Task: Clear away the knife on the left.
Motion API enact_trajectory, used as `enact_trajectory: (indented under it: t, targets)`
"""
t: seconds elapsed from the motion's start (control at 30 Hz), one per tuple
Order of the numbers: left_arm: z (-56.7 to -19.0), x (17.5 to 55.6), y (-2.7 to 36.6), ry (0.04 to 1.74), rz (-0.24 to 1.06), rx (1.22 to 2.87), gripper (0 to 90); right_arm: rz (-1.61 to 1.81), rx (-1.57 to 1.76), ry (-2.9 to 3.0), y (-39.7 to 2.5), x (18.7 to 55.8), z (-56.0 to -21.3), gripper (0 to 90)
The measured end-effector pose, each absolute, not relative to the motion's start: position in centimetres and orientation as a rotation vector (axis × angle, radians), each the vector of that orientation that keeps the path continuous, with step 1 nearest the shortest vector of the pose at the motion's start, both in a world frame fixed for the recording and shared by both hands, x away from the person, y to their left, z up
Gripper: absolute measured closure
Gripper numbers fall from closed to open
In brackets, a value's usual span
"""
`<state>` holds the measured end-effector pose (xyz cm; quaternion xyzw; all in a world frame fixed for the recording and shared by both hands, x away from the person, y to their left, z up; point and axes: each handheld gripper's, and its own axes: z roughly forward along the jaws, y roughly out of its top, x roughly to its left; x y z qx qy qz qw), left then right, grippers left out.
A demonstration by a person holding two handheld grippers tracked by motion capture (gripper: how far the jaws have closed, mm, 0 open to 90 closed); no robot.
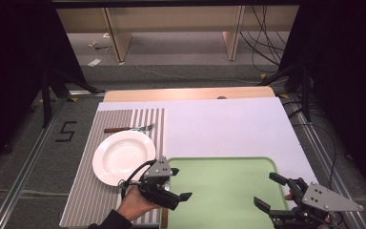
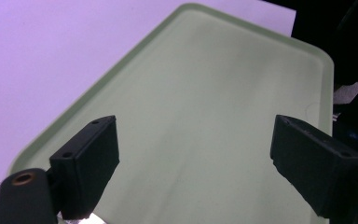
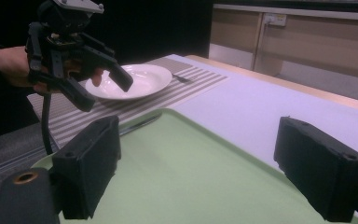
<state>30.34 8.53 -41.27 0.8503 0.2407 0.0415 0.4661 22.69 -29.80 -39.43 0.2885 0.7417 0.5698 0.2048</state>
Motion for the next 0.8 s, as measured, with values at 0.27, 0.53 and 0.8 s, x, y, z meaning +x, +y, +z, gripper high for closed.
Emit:
enact_trajectory:
  t: [0.27,0.53,0.8]
  targets:
    - [-41.1,30.1,9.0,0.575,0.143,2.047,14.1,1.588,0.806,2.07,-29.8,22.7,-39.4,15.6]
    - [-41.0,29.7,9.4,0.572,0.177,2.029,15.1,1.587,0.813,2.067,-29.8,22.7,-39.5,15.7]
    - [-40.6,29.3,10.4,0.559,0.203,1.947,14.9,1.591,0.816,2.061,-29.9,22.8,-39.5,15.7]
